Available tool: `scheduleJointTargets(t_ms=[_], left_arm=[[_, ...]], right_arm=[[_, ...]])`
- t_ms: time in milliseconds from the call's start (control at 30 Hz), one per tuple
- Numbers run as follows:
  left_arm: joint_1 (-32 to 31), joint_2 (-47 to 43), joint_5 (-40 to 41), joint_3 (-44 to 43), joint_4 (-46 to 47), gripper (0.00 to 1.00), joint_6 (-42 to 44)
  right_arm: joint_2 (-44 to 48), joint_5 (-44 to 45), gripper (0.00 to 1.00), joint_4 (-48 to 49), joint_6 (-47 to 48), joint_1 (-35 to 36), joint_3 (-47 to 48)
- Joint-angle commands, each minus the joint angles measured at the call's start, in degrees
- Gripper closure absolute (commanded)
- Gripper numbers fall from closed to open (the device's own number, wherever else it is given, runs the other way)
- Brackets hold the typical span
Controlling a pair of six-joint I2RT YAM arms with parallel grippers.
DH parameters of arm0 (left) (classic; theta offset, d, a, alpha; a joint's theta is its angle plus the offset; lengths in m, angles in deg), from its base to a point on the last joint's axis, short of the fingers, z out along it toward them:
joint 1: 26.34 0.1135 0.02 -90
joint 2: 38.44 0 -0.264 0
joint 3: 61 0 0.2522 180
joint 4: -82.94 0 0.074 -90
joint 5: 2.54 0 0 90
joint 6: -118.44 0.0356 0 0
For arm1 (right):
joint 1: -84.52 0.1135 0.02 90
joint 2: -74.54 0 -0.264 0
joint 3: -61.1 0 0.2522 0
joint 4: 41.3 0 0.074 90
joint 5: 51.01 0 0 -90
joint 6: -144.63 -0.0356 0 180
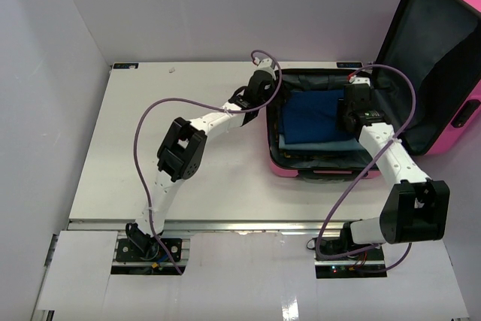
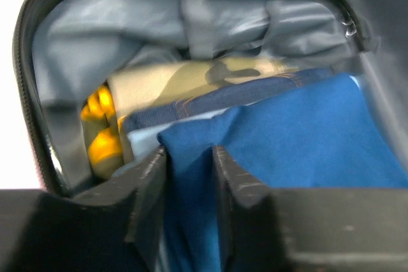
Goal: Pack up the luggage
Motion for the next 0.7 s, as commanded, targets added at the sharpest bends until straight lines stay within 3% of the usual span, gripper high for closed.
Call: scheduleJointTargets(t_ms=[0, 67, 200, 333, 367, 400, 533, 667], left_arm=[[1.45, -4.93, -5.13, 0.98, 7.63, 0.47, 8.36], [1.54, -7.68, -6.63, 1.68, 7.81, 0.40, 10.49], [1.54, -12.85, -11.81, 2.83, 3.06, 0.39, 14.88], [1.45, -18.81, -15.56, 8.44, 2.89, 0.39, 16.38], [1.45, -19.40, -16.64, 9.18, 2.88, 0.43, 16.38], [1.45, -19.45, -17.51, 10.02, 3.03, 0.46, 15.69], [1.20, -17.39, -22.70, 12.38, 3.55, 0.76, 12.52], [-0.01, -15.63, -27.12, 15.43, 3.85, 0.97, 12.22]], right_arm=[[-1.54, 3.10, 0.39, -0.40, -1.63, -1.01, 5.79], [-1.99, 4.16, 0.36, -2.60, -1.45, -1.10, 8.32], [-1.35, 4.73, 0.34, -5.45, -1.68, -1.10, 12.66], [0.18, 1.15, 0.42, -6.32, -2.14, -1.02, 15.20], [0.52, -3.66, 0.46, -5.20, -1.44, -1.01, 14.74], [0.79, -6.23, 0.57, -2.25, -1.21, -1.09, 13.85], [-1.35, -12.85, 0.87, 1.00, -2.59, -1.10, 8.07], [-2.74, -12.76, 0.92, 4.13, -4.72, -2.17, 0.72]])
